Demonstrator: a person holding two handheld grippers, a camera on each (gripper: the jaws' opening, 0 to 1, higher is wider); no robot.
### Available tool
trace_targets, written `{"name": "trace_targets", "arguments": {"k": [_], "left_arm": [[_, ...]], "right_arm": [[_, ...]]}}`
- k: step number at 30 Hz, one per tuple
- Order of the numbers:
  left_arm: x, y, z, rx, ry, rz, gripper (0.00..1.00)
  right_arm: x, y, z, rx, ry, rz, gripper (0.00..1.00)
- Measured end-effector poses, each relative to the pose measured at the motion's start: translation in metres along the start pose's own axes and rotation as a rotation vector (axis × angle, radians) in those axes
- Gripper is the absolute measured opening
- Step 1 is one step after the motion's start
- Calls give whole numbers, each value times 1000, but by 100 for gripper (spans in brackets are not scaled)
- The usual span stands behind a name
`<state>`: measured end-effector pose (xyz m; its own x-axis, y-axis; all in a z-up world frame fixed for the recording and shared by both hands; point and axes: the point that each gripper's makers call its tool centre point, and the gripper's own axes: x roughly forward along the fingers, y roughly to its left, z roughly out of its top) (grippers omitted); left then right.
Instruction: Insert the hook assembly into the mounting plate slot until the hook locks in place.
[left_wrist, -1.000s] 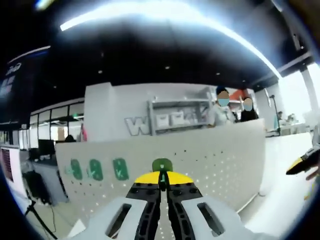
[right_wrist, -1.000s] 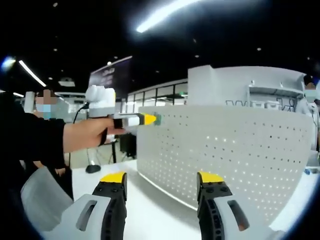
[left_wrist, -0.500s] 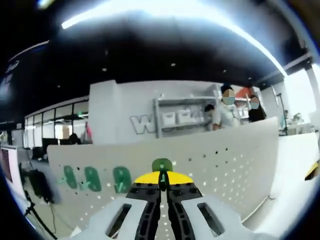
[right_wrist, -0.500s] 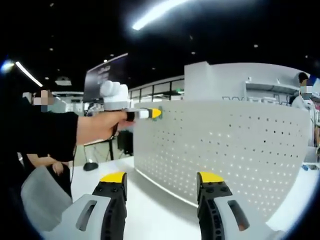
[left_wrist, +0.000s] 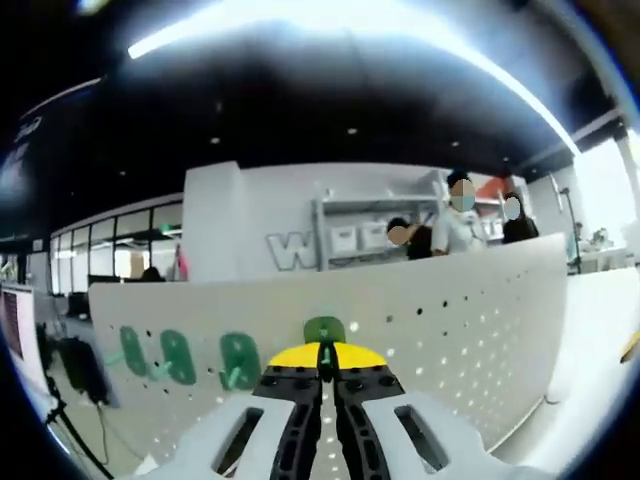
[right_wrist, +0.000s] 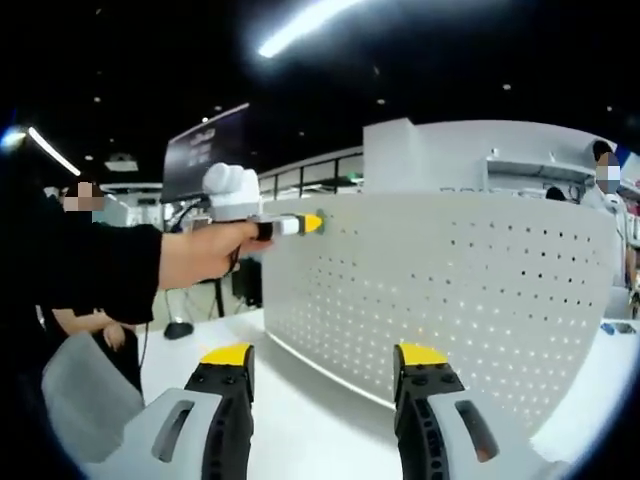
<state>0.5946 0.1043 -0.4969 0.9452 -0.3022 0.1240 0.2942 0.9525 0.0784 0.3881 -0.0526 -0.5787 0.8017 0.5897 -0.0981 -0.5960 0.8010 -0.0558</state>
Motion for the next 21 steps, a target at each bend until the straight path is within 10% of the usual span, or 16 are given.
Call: {"name": "trace_targets", "arguments": {"k": [21], "left_arm": [[4,3,-5,66,-15,32,2]], "right_arm": [[0,-3,-8,15,18,-6,56]]}}
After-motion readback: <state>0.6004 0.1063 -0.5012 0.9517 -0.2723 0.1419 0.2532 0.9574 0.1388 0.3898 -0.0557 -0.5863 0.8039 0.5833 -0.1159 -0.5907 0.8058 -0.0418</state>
